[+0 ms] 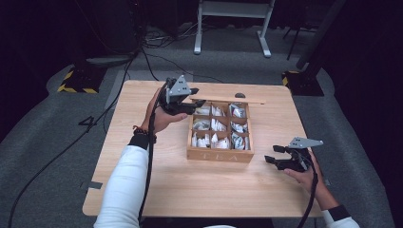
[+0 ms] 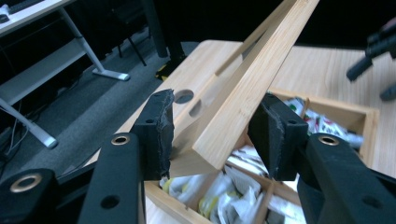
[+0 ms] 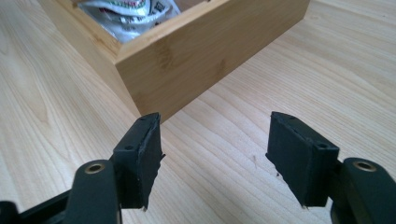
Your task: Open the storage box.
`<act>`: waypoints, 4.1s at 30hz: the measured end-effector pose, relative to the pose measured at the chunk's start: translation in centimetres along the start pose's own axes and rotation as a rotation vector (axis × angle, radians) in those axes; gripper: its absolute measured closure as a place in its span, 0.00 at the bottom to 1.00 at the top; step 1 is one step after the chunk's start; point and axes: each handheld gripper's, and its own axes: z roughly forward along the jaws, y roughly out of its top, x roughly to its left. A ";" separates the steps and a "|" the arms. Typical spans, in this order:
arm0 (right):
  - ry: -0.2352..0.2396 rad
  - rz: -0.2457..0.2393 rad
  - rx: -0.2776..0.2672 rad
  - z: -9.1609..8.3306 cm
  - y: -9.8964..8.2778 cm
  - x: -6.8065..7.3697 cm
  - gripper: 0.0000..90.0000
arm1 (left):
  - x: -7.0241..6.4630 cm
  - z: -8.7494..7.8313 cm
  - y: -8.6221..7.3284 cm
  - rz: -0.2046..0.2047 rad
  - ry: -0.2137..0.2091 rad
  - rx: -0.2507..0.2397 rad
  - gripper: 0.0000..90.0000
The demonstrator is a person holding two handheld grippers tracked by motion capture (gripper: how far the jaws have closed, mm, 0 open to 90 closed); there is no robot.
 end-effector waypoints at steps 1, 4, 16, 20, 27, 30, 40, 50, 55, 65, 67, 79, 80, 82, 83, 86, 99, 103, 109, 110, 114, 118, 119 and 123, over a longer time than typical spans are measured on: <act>-0.003 -0.009 0.002 0.1 0.0 0.0 0.40 | 0.2 0.1 0.2 -0.006 0.004 -0.003 0.56; 0.009 -0.015 -0.002 0.4 -0.1 0.1 0.40 | 0.8 0.2 0.6 -0.018 0.005 -0.009 0.56; 0.045 -0.025 0.008 1.1 -0.4 0.4 0.40 | 3.0 1.0 1.5 -0.076 0.001 -0.053 0.55; 0.034 -0.031 0.013 1.1 -0.4 0.2 0.40 | 4.1 1.6 2.1 -0.105 0.012 -0.067 0.54; 0.038 -0.026 0.011 1.3 -0.5 -0.1 0.40 | 4.7 2.5 2.7 -0.122 0.071 -0.065 0.52; 0.052 -0.034 0.012 1.4 -0.6 -0.1 0.40 | 4.8 3.0 2.9 -0.137 0.104 -0.076 0.50; 0.050 -0.046 0.044 1.9 -0.8 0.0 0.40 | 5.5 5.5 2.5 -0.168 0.120 -0.055 0.45; 0.046 -0.035 0.052 1.9 -1.0 0.0 0.40 | 6.6 7.4 2.3 -0.211 0.154 -0.073 0.40; 0.045 -0.037 0.052 1.9 -1.0 0.0 0.40 | 6.8 8.2 2.4 -0.224 0.192 -0.075 0.36; 0.046 -0.030 0.044 1.9 -1.2 -0.1 0.42 | 7.4 10.0 2.4 -0.252 0.247 -0.063 0.28; 0.051 -0.023 0.045 2.0 -1.2 -0.1 0.42 | 7.3 10.2 2.4 -0.249 0.262 -0.051 0.25; 0.070 -0.022 0.047 2.4 -1.1 0.0 0.41 | 7.3 12.2 1.9 -0.327 0.352 -0.003 0.16; 0.071 -0.026 0.055 2.4 -1.1 0.1 0.41 | 7.4 12.4 1.7 -0.345 0.370 0.023 0.17; 0.074 -0.032 0.056 2.5 -1.1 0.1 0.40 | 7.7 12.7 1.3 -0.391 0.392 0.054 0.22; 0.076 -0.032 0.054 2.5 -1.1 0.2 0.40 | 7.8 12.8 1.0 -0.414 0.397 0.062 0.22; 0.076 -0.029 0.049 2.4 -1.1 0.1 0.40 | 8.0 13.0 0.5 -0.428 0.385 0.072 0.25; 0.079 -0.022 0.056 2.4 -1.3 0.1 0.41 | 7.8 13.1 -1.0 -0.402 0.358 0.156 0.35; 0.073 -0.033 0.057 2.3 -1.3 0.2 0.41 | 7.5 13.3 -2.4 -0.394 0.325 0.187 0.36; 0.068 -0.032 0.065 2.4 -1.4 0.1 0.40 | 6.7 13.6 -3.8 -0.393 0.297 0.214 0.35; 0.067 -0.032 0.064 2.4 -1.4 0.2 0.40 | 6.5 13.6 -4.3 -0.380 0.286 0.233 0.35; 0.067 -0.031 0.074 2.6 -1.6 0.2 0.40 | 6.2 13.0 -5.4 -0.381 0.275 0.243 0.28; 0.063 -0.031 0.078 2.7 -1.7 0.2 0.39 | 6.2 12.0 -6.3 -0.398 0.267 0.250 0.26; 0.058 -0.038 0.083 2.7 -1.7 0.2 0.39 | 6.1 11.7 -6.4 -0.395 0.267 0.257 0.26; 0.055 -0.038 0.097 3.0 -1.9 0.1 0.39 | 5.7 10.0 -6.5 -0.370 0.255 0.252 0.24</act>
